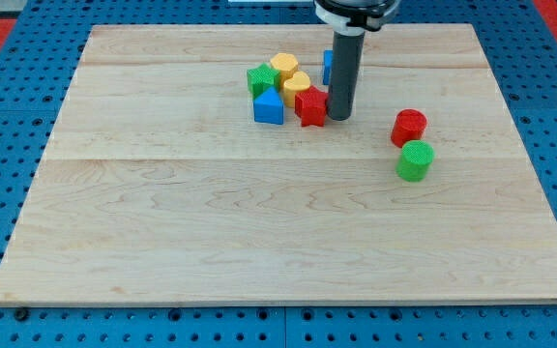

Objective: Push the red circle closer to the blue cube

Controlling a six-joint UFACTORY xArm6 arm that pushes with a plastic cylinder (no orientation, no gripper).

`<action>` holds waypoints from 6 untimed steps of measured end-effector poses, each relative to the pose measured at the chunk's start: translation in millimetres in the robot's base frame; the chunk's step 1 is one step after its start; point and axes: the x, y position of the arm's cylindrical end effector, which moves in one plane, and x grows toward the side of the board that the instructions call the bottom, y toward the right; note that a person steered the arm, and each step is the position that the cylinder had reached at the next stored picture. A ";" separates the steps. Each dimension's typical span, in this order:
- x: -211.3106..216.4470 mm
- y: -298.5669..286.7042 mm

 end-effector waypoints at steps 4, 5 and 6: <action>130.6 28.9; 126.6 60.0; 115.4 89.3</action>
